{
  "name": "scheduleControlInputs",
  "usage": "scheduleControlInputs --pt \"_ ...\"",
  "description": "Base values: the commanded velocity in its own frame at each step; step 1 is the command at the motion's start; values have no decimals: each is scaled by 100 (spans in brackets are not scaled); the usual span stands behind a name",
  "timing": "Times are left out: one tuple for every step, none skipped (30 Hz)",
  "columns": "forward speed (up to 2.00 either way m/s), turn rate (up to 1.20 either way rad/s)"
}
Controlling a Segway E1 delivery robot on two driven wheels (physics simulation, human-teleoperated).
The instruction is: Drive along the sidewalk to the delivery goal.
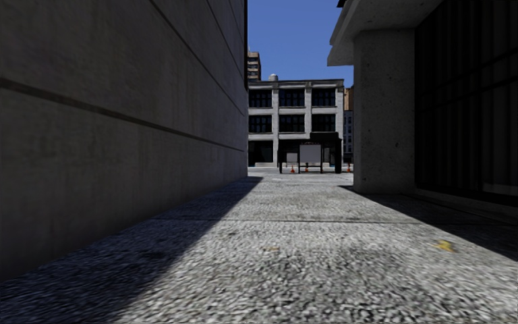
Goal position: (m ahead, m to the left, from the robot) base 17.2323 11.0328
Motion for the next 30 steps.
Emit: scheduleControlInputs --pt "200 -25" --pt "200 -25" --pt "200 -25" --pt "200 -25" --pt "200 -25" --pt "200 -25" --pt "200 -25" --pt "200 -25" --pt "200 -25" --pt "200 -25" --pt "200 -25" --pt "200 -25" --pt "200 -11" --pt "200 0" --pt "200 0" --pt "200 0" --pt "200 0" --pt "200 0" --pt "200 0" --pt "200 0" --pt "200 0" --pt "200 0" --pt "200 0" --pt "200 0" --pt "200 0" --pt "200 0" --pt "200 0" --pt "200 0" --pt "200 0" --pt "200 0"
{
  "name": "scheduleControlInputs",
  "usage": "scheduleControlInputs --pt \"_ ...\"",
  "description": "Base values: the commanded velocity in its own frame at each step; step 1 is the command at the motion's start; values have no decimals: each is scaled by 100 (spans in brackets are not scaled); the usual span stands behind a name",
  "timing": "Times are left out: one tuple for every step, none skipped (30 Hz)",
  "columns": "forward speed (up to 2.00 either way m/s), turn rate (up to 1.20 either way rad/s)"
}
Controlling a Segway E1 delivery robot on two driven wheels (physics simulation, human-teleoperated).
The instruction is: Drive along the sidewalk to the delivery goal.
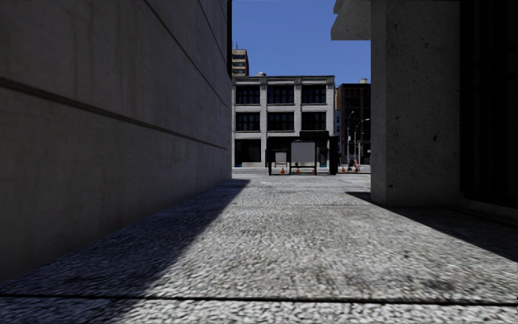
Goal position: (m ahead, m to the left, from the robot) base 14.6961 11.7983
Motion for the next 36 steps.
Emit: scheduleControlInputs --pt "200 0" --pt "200 0" --pt "200 0" --pt "200 0" --pt "200 0" --pt "200 0" --pt "200 0" --pt "200 0" --pt "200 0" --pt "200 0" --pt "200 0" --pt "200 0" --pt "200 0" --pt "200 0" --pt "200 0" --pt "200 0" --pt "200 0" --pt "200 0" --pt "200 0" --pt "200 0" --pt "200 0" --pt "200 0" --pt "200 0" --pt "200 0" --pt "200 0" --pt "200 0" --pt "200 0" --pt "200 0" --pt "200 0" --pt "200 0" --pt "200 0" --pt "200 0" --pt "200 0" --pt "200 0" --pt "200 0" --pt "200 0"
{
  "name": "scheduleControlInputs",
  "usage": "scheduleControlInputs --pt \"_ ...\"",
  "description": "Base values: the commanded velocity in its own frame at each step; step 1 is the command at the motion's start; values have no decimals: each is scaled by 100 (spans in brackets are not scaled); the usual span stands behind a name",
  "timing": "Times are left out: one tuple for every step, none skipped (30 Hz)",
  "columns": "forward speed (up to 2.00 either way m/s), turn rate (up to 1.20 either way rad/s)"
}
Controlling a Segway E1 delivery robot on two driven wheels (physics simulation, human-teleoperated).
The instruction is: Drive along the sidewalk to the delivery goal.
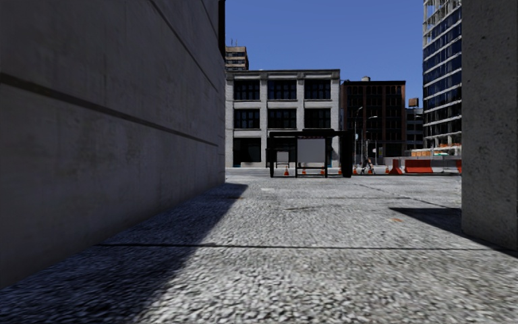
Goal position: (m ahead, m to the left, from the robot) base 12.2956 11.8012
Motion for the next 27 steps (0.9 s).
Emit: scheduleControlInputs --pt "200 0" --pt "200 0" --pt "200 0" --pt "200 0" --pt "200 0" --pt "200 0" --pt "200 0" --pt "200 0" --pt "200 0" --pt "200 0" --pt "200 0" --pt "200 0" --pt "200 0" --pt "200 0" --pt "200 0" --pt "200 0" --pt "200 0" --pt "200 0" --pt "200 0" --pt "200 0" --pt "200 0" --pt "200 0" --pt "200 0" --pt "200 0" --pt "200 0" --pt "200 0" --pt "200 0"
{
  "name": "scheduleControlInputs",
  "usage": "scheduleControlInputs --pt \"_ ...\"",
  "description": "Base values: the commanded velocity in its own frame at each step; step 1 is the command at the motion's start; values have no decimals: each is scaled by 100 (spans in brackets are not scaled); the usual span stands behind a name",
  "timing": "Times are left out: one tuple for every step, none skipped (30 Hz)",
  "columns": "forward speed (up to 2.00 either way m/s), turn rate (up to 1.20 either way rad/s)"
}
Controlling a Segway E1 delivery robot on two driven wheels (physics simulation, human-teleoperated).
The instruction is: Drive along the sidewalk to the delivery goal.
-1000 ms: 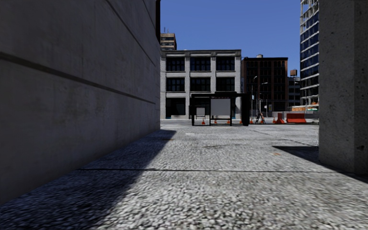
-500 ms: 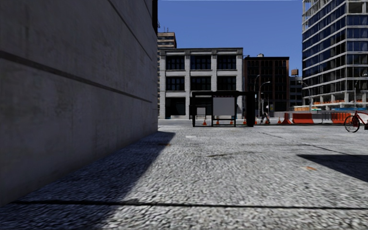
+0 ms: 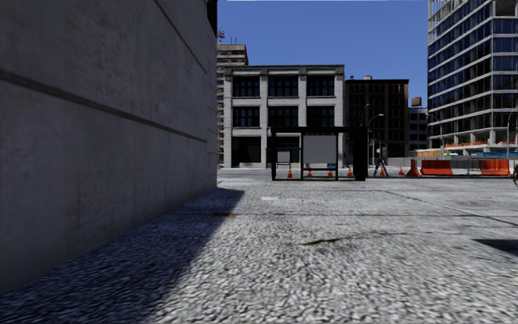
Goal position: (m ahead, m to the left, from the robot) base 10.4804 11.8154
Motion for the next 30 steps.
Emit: scheduleControlInputs --pt "200 0" --pt "200 0" --pt "200 0" --pt "200 0" --pt "200 0" --pt "200 0" --pt "200 0" --pt "200 0" --pt "200 0" --pt "200 0" --pt "200 0" --pt "200 0" --pt "200 0" --pt "200 0" --pt "200 0" --pt "200 0" --pt "200 0" --pt "200 0" --pt "200 0" --pt "200 0" --pt "200 0" --pt "200 0" --pt "200 0" --pt "200 0" --pt "200 0" --pt "200 0" --pt "200 0" --pt "200 0" --pt "200 0" --pt "200 0"
